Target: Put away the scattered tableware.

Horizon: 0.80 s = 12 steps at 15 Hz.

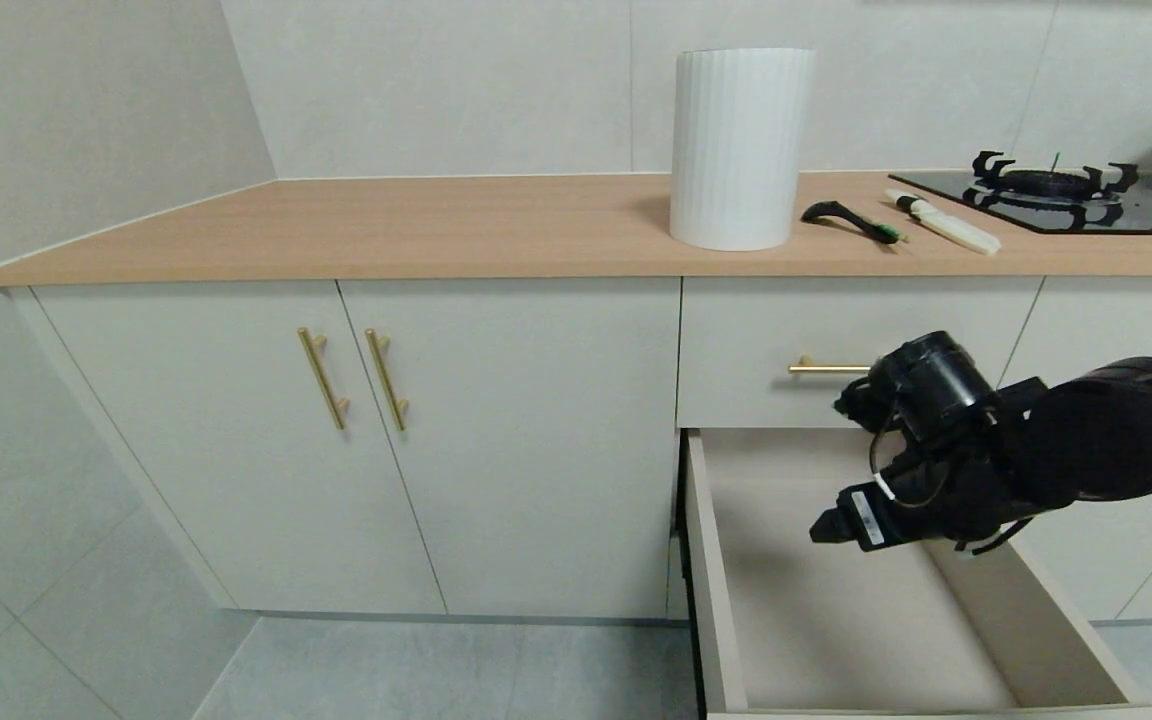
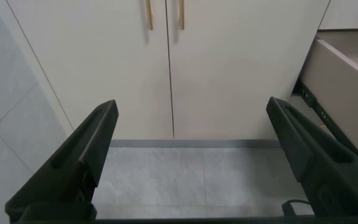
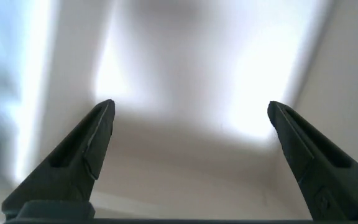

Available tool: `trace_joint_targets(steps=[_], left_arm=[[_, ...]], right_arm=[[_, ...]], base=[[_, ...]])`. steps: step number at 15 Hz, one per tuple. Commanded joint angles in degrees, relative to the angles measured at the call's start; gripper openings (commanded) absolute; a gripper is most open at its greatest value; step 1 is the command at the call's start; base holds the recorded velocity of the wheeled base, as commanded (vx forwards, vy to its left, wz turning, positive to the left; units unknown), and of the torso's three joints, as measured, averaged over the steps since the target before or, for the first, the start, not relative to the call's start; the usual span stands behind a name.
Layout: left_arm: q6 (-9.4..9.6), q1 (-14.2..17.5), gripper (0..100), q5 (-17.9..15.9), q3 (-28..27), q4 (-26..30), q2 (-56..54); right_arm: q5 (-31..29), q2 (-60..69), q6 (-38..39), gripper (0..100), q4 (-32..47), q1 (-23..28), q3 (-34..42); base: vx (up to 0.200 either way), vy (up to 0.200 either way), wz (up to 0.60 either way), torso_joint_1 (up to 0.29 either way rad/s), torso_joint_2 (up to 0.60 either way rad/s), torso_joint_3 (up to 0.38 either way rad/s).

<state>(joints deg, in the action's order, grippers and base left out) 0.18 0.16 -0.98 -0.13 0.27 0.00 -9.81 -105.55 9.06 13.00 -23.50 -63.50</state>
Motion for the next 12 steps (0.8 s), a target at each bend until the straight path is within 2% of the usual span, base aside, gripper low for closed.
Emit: trace_joint_targets(steps=[1,4,10,12], left_arm=[[-0.01,0.0,100,0.0,0.0,0.0,0.0],[-0.01,0.0,100,0.0,0.0,0.0,0.0],[-0.01,0.0,100,0.0,0.0,0.0,0.0],[-0.01,0.0,100,0.0,0.0,0.0,0.0]], right_arm=[[0.1,3.7,1.0,100,-2.2,2.4,0.4],[0.1,6.1,0.8,100,-3.9,4.9,0.4],[0.0,8.4,-0.7,100,-5.1,5.5,1.4],[0.0,8.4,-1.0,100,-5.1,5.5,1.4]], base=[[0.000,0.000,0.00,0.000,0.00,0.000],[0.000,0.000,0.00,0.000,0.00,0.000],[0.000,0.000,0.00,0.002,-0.01,-0.003],[0.000,0.000,0.00,0.051,-0.27,-0.219]])
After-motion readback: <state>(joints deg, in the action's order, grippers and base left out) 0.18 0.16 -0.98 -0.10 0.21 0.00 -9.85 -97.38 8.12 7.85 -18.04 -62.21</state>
